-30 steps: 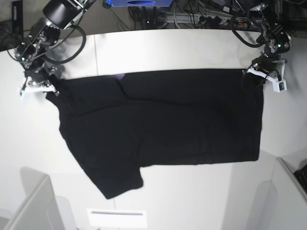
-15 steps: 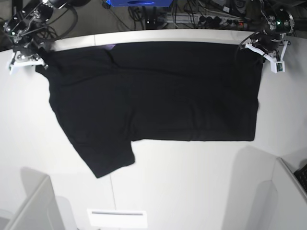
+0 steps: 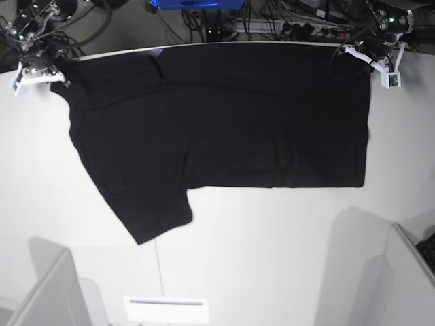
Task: Fold the T-shirt properly
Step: 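Grasp the shirt's hem corner with the right gripper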
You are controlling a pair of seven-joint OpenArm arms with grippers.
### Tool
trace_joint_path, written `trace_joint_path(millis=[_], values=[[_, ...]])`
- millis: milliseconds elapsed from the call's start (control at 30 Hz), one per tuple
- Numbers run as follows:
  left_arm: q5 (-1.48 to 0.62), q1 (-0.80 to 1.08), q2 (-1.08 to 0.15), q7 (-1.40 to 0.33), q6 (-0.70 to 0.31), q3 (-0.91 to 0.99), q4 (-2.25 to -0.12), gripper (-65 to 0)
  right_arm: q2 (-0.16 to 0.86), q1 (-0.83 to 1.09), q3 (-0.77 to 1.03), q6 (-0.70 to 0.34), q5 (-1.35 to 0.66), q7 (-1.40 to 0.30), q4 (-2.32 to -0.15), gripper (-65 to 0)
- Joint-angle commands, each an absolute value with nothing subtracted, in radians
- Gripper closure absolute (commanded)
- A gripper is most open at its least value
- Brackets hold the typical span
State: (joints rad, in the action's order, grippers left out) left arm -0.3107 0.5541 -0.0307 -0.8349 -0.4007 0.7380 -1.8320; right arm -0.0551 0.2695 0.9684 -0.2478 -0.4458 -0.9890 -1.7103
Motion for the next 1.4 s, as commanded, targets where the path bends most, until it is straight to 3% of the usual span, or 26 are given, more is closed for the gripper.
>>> trace_joint_path(millis=[0, 100, 167, 233, 267, 433, 500, 567, 1067, 1167, 1367], values=[[-0.292, 0.564, -0.044, -0.817, -0.387, 0.748, -1.848, 0.0, -0.036, 0.269, 0.974, -0.248, -0.443, -0.964, -1.732, 0.0], [-0.295, 0.564, -0.045, -0.817, -0.387, 0.748, -1.851, 0.0, -0.036, 0.266, 0.978, -0.248, -0.443, -0.986, -1.733, 0.0], [-0.297, 0.564, -0.045, -0.817, -0.387, 0.748, -1.851, -2.5, -0.038, 0.268, 0.980, -0.248, -0.443, -0.983, -1.739, -13.1], [-0.297, 0.564, -0.045, -0.817, -0.387, 0.748, -1.851, -18.8, -0.039, 0.269, 0.980, -0.248, -0.443, -0.981, -1.762, -26.4], [-0.297, 0.564, -0.045, -0.817, -0.387, 0.748, -1.853, -25.5, -0.039, 0.269, 0.980, -0.248, -0.443, -0.981, -1.776, -29.9], [-0.298, 0.555, -0.047, -0.816, -0.389, 0.748, -1.862, -53.0, -0.039, 0.263, 0.980, -0.248, -0.443, -0.980, -1.842, -29.6], [-0.298, 0.542, -0.045, -0.816, -0.389, 0.748, -1.893, -58.7, -0.033, 0.252, 0.970, -0.248, -0.443, -0.980, -1.854, -29.6], [-0.298, 0.536, -0.045, -0.816, -0.387, 0.750, -1.923, -60.2, -0.030, 0.222, 0.967, -0.248, -0.437, -0.980, -1.851, -29.6], [-0.288, 0.343, -0.077, -0.822, -0.389, 0.865, -1.956, -57.8, 0.090, -0.050, 0.627, -0.239, -0.432, -0.978, -1.635, -29.1], [-0.288, 0.329, -0.081, -0.822, -0.389, 0.866, -1.956, -43.1, 0.117, -0.133, 0.547, -0.239, -0.395, -0.957, -1.515, -29.1], [-0.288, 0.328, -0.082, -0.822, -0.389, 0.866, -1.942, 0.0, 0.157, -0.260, 0.381, -0.239, -0.346, -0.788, -1.303, -30.0]])
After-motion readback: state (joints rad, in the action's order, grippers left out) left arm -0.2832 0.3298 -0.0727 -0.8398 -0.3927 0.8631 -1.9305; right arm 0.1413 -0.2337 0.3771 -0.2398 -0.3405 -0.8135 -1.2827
